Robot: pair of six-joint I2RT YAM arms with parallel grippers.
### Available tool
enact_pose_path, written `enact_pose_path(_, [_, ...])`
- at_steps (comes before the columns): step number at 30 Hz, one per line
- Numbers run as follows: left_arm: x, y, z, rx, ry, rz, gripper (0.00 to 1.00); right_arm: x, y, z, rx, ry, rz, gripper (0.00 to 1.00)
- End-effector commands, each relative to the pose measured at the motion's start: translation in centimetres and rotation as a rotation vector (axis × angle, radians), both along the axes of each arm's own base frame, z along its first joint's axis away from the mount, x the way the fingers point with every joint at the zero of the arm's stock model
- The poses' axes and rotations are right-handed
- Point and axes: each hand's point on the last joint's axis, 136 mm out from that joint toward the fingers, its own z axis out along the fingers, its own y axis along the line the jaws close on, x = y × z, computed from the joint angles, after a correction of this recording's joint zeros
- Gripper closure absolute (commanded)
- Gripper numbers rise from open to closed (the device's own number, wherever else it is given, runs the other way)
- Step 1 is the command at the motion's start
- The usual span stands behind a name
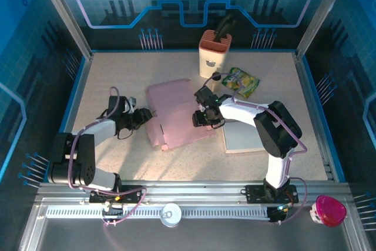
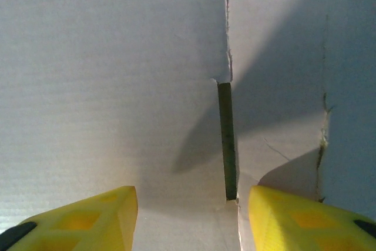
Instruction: Fold the paper box
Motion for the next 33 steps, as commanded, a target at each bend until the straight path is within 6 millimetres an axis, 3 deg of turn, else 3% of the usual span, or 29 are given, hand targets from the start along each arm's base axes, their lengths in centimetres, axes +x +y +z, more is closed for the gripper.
enact_pose_path(1, [-1.0, -1.0, 0.9, -0.062, -0.002, -0.021, 0.57, 0.5, -0.6, -0.5, -0.035, 0.012, 0.003, 0.47])
enact_pose_path(8, [-2.0, -1.1, 1.5, -0.083, -0.014, -0.016, 0.65, 0.7, -0.5, -0.5, -0.038, 0.014, 0.002, 0.47])
enact_pose_path(16, [-2.4, -1.1, 3.0, -0.097, -0.049, 0.001, 0.66, 0.9, -1.0, -0.4, -0.058, 0.005, -0.005, 0.47])
enact_pose_path(33, [-3.8, -1.4, 3.3, -0.111, -0.039, -0.011, 0.59, 1.2, -1.1, -0.3, -0.058, 0.007, -0.004, 0.48])
